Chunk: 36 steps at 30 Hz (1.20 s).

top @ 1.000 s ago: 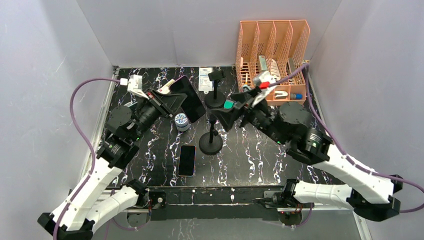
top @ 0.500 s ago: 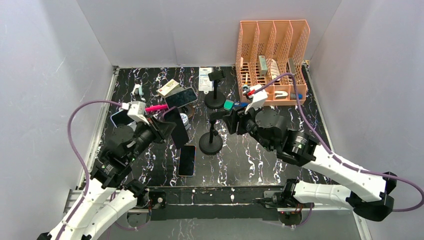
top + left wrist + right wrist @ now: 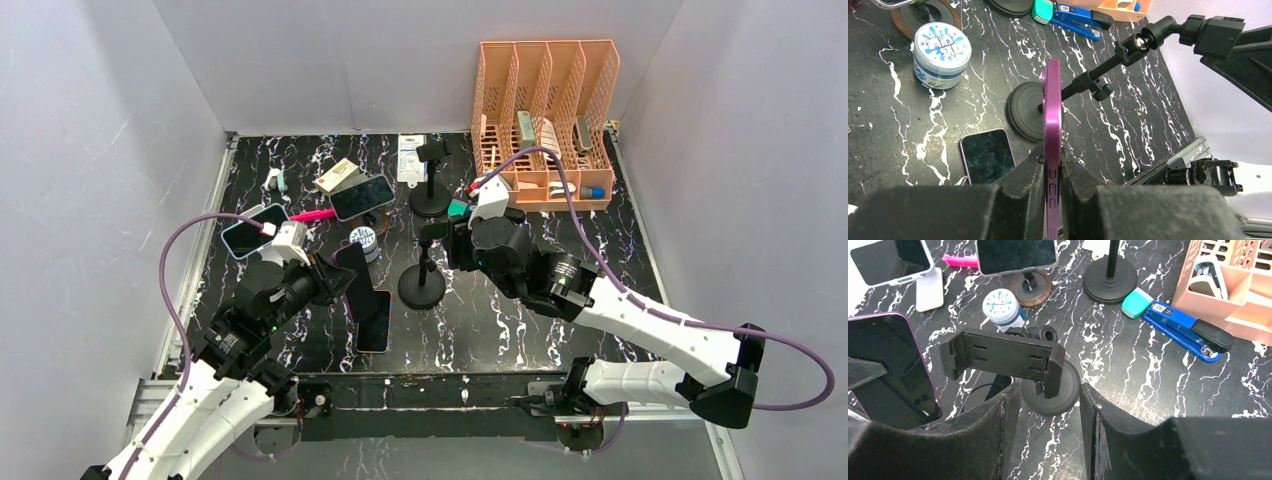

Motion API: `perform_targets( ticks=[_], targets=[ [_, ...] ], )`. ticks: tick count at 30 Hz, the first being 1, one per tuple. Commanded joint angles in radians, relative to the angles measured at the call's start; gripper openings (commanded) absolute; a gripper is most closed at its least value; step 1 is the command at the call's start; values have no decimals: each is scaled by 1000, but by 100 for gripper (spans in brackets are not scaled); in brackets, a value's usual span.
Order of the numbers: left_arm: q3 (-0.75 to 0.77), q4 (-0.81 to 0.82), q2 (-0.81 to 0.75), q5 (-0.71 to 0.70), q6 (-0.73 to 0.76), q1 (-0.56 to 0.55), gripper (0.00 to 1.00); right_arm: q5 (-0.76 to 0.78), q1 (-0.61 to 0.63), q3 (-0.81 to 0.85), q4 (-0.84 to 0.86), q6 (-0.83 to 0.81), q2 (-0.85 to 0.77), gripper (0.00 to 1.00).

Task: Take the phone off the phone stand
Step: Move the phone stand to the center of the board.

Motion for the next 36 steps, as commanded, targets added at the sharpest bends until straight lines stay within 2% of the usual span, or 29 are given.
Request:
perform_targets(
  ticks=[1, 11, 16, 19, 20, 22, 27, 36],
  targets=[
    [-7, 62, -3, 31, -21, 0, 0, 29, -17, 20, 54, -4, -8, 52],
    [-41, 75, -10, 44, -35, 0, 0, -2, -37, 14, 102, -51, 4, 48],
    [-50, 83, -7, 48, -39, 0, 0, -13, -37, 15, 123, -78, -4, 39],
    [-55, 89, -4, 50, -42, 0, 0, -16, -37, 21, 127, -93, -3, 28],
    [-57, 92, -4, 51, -42, 0, 0, -15, -38, 22, 129, -97, -2, 21],
    [-61, 92, -3, 52, -44, 0, 0, -1, -39, 21, 133, -102, -3, 1],
    [-72, 99, -5, 54, -46, 0, 0, 48, -41, 9, 202, -185, -2, 1],
    [-85, 105, -9, 51, -48, 0, 0, 60, -91, -42, 496, -369, -5, 1]
  ],
)
